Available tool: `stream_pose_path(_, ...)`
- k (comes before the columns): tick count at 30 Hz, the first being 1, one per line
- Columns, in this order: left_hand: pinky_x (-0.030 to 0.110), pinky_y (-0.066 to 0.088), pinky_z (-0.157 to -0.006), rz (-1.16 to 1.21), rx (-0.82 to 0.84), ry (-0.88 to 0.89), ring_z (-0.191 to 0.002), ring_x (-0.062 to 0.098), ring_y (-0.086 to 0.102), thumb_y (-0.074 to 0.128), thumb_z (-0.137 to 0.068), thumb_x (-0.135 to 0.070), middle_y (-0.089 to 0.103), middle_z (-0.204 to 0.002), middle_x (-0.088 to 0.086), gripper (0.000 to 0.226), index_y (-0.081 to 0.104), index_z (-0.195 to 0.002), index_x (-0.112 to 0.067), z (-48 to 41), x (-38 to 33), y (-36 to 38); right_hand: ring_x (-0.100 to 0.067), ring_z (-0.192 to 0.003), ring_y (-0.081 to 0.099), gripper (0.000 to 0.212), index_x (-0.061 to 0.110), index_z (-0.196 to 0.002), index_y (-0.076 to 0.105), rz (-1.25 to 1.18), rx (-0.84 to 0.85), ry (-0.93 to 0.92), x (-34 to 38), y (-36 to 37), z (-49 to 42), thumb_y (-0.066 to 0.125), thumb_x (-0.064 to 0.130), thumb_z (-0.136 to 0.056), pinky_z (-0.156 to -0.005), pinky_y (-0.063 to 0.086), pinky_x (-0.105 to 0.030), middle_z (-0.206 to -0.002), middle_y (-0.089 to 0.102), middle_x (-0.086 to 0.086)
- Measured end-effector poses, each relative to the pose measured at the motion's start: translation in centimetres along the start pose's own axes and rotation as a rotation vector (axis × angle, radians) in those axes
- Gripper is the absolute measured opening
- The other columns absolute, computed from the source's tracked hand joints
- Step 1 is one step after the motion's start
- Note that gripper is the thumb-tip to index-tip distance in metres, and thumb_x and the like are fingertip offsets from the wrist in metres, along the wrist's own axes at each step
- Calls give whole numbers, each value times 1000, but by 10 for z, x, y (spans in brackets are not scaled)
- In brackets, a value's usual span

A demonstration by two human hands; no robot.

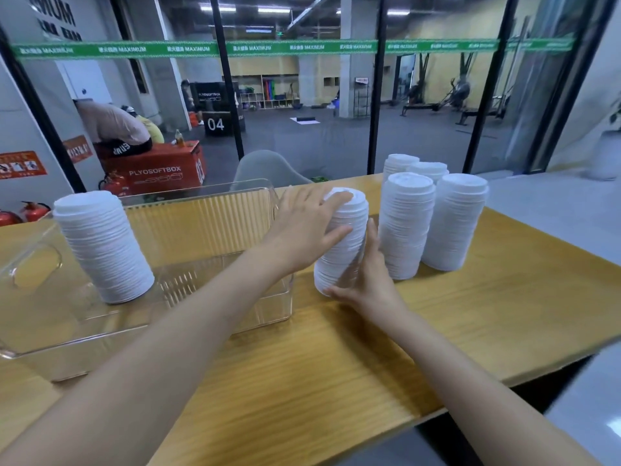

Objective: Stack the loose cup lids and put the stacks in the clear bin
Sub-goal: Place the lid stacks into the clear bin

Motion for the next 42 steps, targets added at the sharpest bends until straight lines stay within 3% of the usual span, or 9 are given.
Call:
stream_pose_path(4,48,9,-117,-8,-40,37,-138,22,35,50,-98,-44,42,-149,2,51,42,-144,-25,0,0,2,4,-127,27,143,36,-151,-14,6,-51,17,-4,5,-1,94,22,-59,-97,32,-24,-133,21,32)
stream_pose_path(8,49,9,-118,-14,-38,43,-138,22,34,49,-98,-45,41,-150,1,51,42,-145,-25,-1,1,3,-22,-137,37,145,41,-149,-20,98,-80,68,-8,10,-2,92,31,-56,-101,45,-50,-150,31,0)
stream_pose_path(10,49,8,-118,-12,-34,41,-138,22,34,48,-98,-45,41,-150,1,51,41,-145,-25,0,2,3,-27,-133,43,147,41,-148,-22,128,-88,90,-8,11,-3,91,31,-56,-96,47,-54,-147,37,-8)
stream_pose_path(21,46,8,-118,26,-39,31,-139,21,33,48,-98,-44,40,-151,1,52,40,-146,-24,-1,2,-3,-28,-128,45,145,37,-152,-14,129,-109,74,0,10,-6,94,25,-55,-98,46,-53,-140,39,-10)
stream_pose_path(25,46,8,-119,12,-59,21,-143,20,27,46,-99,-44,35,-155,4,54,36,-148,-24,-5,2,-17,-22,-132,40,143,30,-154,-13,124,-105,34,19,0,-12,93,20,-58,-98,46,-46,-147,34,-4)
stream_pose_path(29,48,9,-120,33,-130,34,-143,20,29,49,-99,-42,37,-153,4,55,36,-148,-22,-9,2,-45,-25,-122,48,142,25,-154,-10,144,-135,-10,45,-13,-23,94,15,-58,-96,48,-45,-137,43,-7)
stream_pose_path(33,49,11,-118,27,-214,56,-141,22,32,52,-98,-40,40,-151,3,55,38,-147,-20,-13,3,-76,-35,-125,46,143,37,-150,-17,191,-150,-35,75,-23,-36,93,17,-60,-101,44,-53,-139,38,-14)
stream_pose_path(37,53,17,-116,11,-280,69,-138,23,37,52,-97,-40,45,-147,3,53,41,-144,-19,-11,8,-105,-37,-115,55,141,56,-136,-23,193,-178,-65,105,-28,-44,91,23,-59,-93,48,-56,-135,46,-15)
stream_pose_path(42,53,22,-115,-14,-324,62,-133,24,41,46,-94,-47,48,-143,2,56,42,-142,-20,1,22,-136,-38,-104,58,139,55,-139,-20,193,-182,-99,136,-26,-51,91,25,-61,-87,51,-55,-127,47,-17)
Point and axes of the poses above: each hand's wrist, its own z-axis away from the middle knuckle, its own y-axis out of the palm, x = y × z, the point moved 4 cm from there along -z, towards the middle knuckle
